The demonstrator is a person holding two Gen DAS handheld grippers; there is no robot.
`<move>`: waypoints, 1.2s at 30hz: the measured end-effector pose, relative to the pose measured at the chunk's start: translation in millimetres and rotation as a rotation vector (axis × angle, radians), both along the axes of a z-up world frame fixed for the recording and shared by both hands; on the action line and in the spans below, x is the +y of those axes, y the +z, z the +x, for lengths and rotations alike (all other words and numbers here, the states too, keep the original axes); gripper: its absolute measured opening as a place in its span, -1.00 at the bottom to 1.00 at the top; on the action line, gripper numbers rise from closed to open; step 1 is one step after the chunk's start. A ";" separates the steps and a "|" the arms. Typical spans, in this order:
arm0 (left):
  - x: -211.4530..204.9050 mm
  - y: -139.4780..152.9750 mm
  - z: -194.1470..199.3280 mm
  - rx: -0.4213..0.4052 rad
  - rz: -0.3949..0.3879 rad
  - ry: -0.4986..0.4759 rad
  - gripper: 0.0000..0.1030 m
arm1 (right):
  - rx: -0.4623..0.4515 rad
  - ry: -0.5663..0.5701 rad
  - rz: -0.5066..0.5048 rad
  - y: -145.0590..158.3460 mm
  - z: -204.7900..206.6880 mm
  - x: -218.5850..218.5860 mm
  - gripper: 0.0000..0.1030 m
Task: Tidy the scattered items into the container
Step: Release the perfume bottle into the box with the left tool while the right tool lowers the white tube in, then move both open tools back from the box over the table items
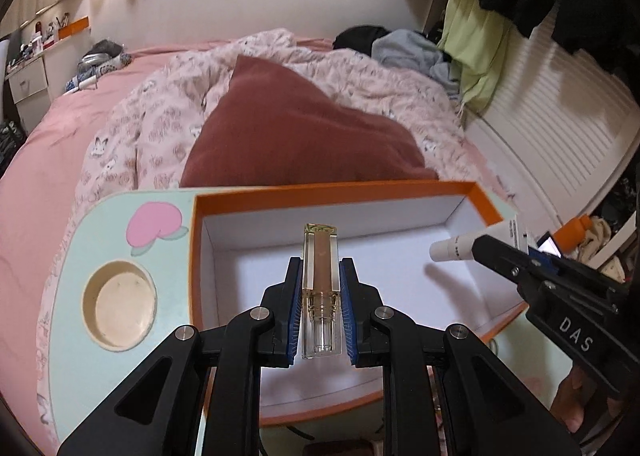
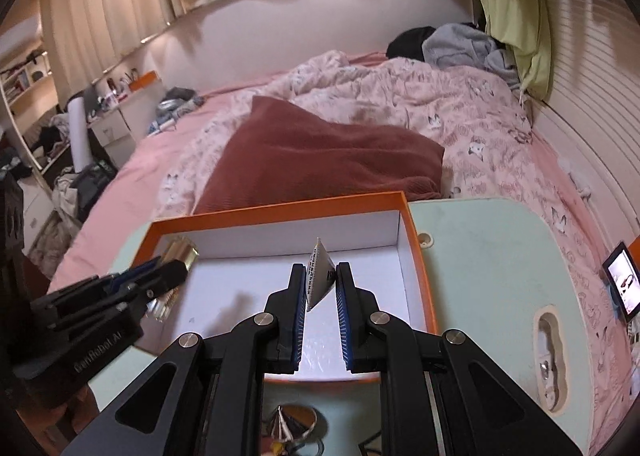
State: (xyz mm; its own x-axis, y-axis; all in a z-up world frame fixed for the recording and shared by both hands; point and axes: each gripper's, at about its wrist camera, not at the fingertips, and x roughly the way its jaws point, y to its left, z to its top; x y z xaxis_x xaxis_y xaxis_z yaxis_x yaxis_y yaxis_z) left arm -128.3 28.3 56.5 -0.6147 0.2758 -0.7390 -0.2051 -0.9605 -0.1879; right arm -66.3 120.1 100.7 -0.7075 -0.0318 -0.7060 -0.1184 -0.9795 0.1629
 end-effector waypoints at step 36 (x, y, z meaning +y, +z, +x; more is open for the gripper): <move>-55.6 -15.0 171.6 -0.073 0.076 0.007 0.60 | -0.088 0.095 0.093 -18.3 163.3 -5.8 0.19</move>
